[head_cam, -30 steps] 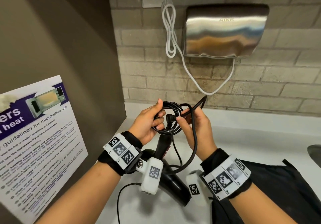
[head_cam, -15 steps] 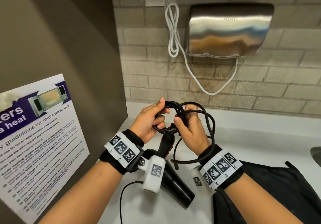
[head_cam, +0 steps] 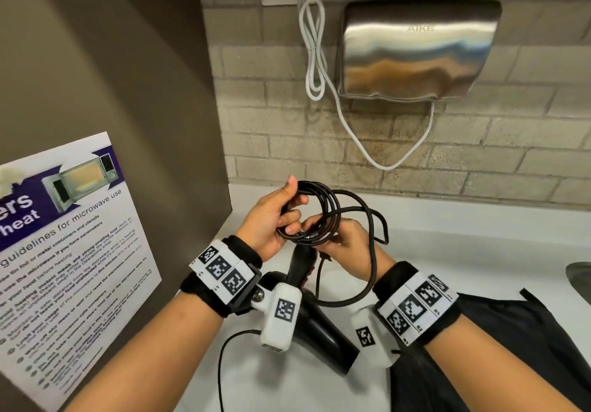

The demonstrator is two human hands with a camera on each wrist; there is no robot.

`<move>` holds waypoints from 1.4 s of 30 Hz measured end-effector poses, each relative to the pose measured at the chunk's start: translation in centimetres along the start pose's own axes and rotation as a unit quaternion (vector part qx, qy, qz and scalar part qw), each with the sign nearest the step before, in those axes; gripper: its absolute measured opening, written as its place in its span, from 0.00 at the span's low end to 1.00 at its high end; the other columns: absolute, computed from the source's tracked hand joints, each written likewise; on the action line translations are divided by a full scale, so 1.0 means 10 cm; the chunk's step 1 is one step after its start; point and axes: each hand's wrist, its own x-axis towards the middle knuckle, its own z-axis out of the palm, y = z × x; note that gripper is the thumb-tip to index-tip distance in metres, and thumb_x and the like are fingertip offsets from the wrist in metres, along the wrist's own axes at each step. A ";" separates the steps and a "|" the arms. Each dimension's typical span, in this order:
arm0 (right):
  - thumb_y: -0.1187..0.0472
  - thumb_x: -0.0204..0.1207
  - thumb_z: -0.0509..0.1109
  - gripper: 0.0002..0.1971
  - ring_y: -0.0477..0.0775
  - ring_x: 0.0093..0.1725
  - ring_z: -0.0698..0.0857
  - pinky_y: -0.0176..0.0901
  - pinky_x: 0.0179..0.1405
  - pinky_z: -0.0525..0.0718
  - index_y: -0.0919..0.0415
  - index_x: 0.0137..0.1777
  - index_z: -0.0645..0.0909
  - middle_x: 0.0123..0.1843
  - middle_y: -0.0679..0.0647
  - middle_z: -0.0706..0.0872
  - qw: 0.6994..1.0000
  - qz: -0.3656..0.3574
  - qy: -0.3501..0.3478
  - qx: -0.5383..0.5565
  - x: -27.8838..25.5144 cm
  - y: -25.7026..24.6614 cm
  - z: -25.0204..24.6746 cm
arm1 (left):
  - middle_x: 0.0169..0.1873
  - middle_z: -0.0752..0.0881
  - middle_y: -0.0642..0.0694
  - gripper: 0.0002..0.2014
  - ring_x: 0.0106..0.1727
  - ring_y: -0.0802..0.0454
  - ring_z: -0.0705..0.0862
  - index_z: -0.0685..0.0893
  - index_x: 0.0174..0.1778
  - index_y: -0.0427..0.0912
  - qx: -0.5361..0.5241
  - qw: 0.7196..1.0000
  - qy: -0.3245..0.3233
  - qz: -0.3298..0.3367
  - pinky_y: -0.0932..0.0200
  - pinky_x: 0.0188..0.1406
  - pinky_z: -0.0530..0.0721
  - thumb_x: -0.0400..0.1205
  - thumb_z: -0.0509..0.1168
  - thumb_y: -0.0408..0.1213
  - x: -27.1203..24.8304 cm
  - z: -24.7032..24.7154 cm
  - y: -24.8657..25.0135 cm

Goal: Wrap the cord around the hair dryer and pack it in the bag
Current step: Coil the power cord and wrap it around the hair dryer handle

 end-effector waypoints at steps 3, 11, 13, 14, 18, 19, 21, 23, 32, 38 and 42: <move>0.74 0.75 0.65 0.15 0.31 0.45 0.82 0.20 0.47 0.76 0.52 0.49 0.83 0.47 0.45 0.85 0.999 0.012 0.020 -0.037 0.00 -0.04 -0.05 | 0.24 0.81 0.53 0.15 0.11 0.62 0.61 0.76 0.34 0.40 0.015 1.000 0.000 -0.011 0.71 0.11 0.61 0.82 0.57 0.46 -0.01 0.01 0.00; 0.73 0.70 0.65 0.12 0.49 0.40 0.87 0.42 0.42 0.85 0.66 0.50 0.86 0.36 0.53 0.88 0.969 0.028 0.217 -0.117 0.25 0.03 -0.18 | 0.24 0.81 0.53 0.14 0.11 0.63 0.59 0.77 0.35 0.41 0.033 0.999 -0.002 -0.037 0.72 0.12 0.56 0.82 0.57 0.45 -0.10 0.05 -0.04; 0.72 0.73 0.63 0.13 0.60 0.49 0.87 0.39 0.45 0.79 0.60 0.49 0.87 0.44 0.60 0.90 0.937 0.115 0.197 -0.263 0.28 0.26 -0.27 | 0.23 0.82 0.53 0.14 0.11 0.63 0.59 0.77 0.35 0.42 0.019 0.999 0.012 -0.022 0.71 0.13 0.56 0.82 0.57 0.45 -0.10 0.01 0.02; 0.71 0.74 0.62 0.14 0.62 0.53 0.86 0.38 0.48 0.78 0.60 0.52 0.87 0.49 0.61 0.90 0.920 0.176 0.189 -0.294 0.27 0.33 -0.32 | 0.23 0.82 0.53 0.14 0.11 0.62 0.59 0.76 0.34 0.42 0.008 1.000 0.022 -0.013 0.71 0.12 0.56 0.83 0.57 0.45 -0.10 -0.03 0.07; 0.67 0.78 0.60 0.15 0.62 0.61 0.82 0.44 0.61 0.76 0.58 0.62 0.82 0.62 0.62 0.84 0.880 0.303 0.099 -0.353 0.18 0.57 -0.34 | 0.22 0.82 0.53 0.14 0.10 0.62 0.60 0.75 0.33 0.43 -0.011 0.998 0.052 0.019 0.71 0.12 0.57 0.83 0.57 0.45 -0.08 -0.13 0.15; 0.65 0.80 0.60 0.16 0.62 0.64 0.80 0.43 0.62 0.75 0.58 0.66 0.79 0.65 0.62 0.82 0.875 0.309 0.061 -0.368 0.15 0.56 -0.31 | 0.23 0.82 0.53 0.14 0.10 0.62 0.60 0.75 0.33 0.43 -0.006 0.998 0.055 0.021 0.71 0.12 0.57 0.83 0.57 0.45 -0.08 -0.14 0.14; 0.63 0.81 0.59 0.21 0.59 0.72 0.73 0.39 0.67 0.71 0.58 0.74 0.69 0.75 0.60 0.73 0.893 0.272 0.012 -0.359 0.04 0.46 -0.15 | 0.23 0.82 0.53 0.14 0.11 0.62 0.60 0.76 0.34 0.43 -0.001 0.998 0.057 0.021 0.71 0.12 0.58 0.82 0.57 0.45 -0.07 -0.16 0.11; 0.62 0.80 0.60 0.24 0.55 0.76 0.69 0.34 0.71 0.66 0.58 0.77 0.64 0.77 0.57 0.69 0.931 0.184 0.000 -0.315 -0.09 0.25 0.01 | 0.24 0.82 0.54 0.14 0.11 0.62 0.60 0.77 0.35 0.44 -0.005 0.998 0.060 0.020 0.71 0.12 0.58 0.83 0.57 0.46 -0.05 -0.17 0.09; 0.63 0.73 0.62 0.09 0.37 0.36 0.79 0.20 0.36 0.73 0.55 0.44 0.84 0.39 0.39 0.83 0.949 -0.048 0.250 -0.187 -0.47 -0.51 -0.28 | 0.25 0.82 0.53 0.15 0.11 0.61 0.60 0.77 0.33 0.43 0.000 0.999 0.040 0.011 0.71 0.12 0.59 0.83 0.56 0.46 -0.03 -0.22 0.08; 0.65 0.82 0.57 0.11 0.41 0.30 0.85 0.31 0.36 0.81 0.56 0.44 0.81 0.38 0.55 0.86 0.975 0.140 0.158 -0.065 -0.08 -0.16 -0.54 | 0.24 0.81 0.54 0.14 0.12 0.62 0.60 0.77 0.35 0.41 0.044 0.999 0.008 0.020 0.71 0.13 0.58 0.82 0.55 0.44 -0.04 -0.15 0.03; 0.65 0.79 0.64 0.08 0.48 0.17 0.79 0.35 0.14 0.78 0.55 0.55 0.77 0.40 0.53 0.84 0.974 0.226 -0.027 -0.010 -0.02 -0.27 -0.53 | 0.24 0.81 0.54 0.14 0.11 0.63 0.60 0.77 0.36 0.40 0.044 0.999 0.008 0.030 0.71 0.13 0.59 0.83 0.55 0.43 -0.01 -0.13 0.04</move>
